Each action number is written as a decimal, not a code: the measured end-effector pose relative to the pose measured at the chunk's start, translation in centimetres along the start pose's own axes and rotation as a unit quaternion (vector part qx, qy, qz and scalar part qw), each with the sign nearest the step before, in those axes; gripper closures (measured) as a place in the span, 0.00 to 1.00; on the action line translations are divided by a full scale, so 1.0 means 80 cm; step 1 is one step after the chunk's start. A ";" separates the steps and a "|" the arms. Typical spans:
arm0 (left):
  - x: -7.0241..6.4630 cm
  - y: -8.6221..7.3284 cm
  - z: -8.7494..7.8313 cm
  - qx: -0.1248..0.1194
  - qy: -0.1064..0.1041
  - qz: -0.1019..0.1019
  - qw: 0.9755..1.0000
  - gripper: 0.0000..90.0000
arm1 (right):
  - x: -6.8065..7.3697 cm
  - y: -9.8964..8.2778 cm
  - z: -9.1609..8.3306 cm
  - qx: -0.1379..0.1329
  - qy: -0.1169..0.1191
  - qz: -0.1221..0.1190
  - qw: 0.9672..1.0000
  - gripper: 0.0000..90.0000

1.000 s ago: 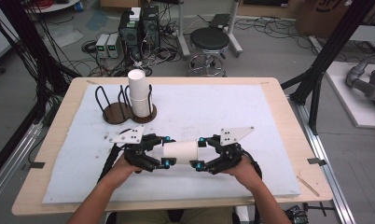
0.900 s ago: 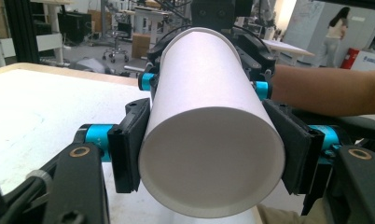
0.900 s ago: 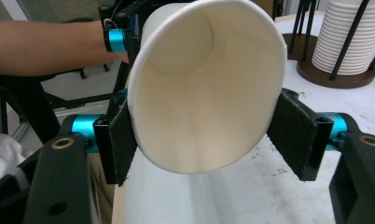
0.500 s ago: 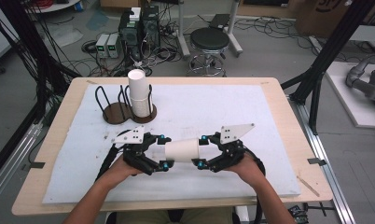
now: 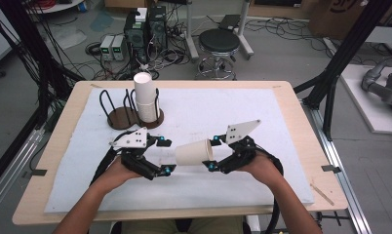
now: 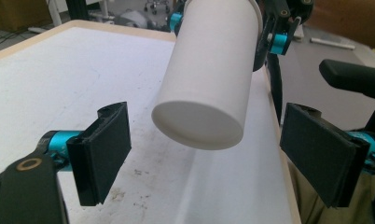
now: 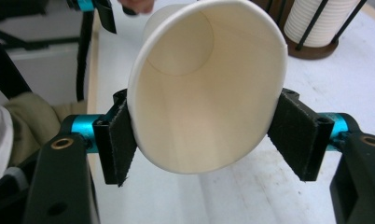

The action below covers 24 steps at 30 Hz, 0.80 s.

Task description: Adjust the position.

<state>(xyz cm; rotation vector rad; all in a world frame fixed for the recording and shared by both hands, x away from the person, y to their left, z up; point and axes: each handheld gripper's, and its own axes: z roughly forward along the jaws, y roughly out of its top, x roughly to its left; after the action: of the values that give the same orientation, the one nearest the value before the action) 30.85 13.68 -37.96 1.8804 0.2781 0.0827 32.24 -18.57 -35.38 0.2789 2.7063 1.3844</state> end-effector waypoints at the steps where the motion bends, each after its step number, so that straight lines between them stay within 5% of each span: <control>1: 0.000 0.002 0.001 0.007 -0.001 0.004 1.000 0.18 | 0.000 0.002 0.001 0.008 0.000 -0.001 1.000 0.33; 9: -0.001 0.013 0.011 0.045 -0.007 0.021 0.999 0.18 | 0.003 0.029 0.018 0.079 0.004 -0.036 0.996 0.32; 24: -0.001 0.008 0.030 0.100 -0.015 0.028 0.995 0.20 | 0.011 0.046 0.038 0.142 0.016 -0.058 0.988 0.32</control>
<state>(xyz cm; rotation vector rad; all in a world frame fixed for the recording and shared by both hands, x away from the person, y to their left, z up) 31.35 11.27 -38.09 2.0868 0.2204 0.0670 32.36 -13.86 -34.16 0.1158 2.8922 0.9806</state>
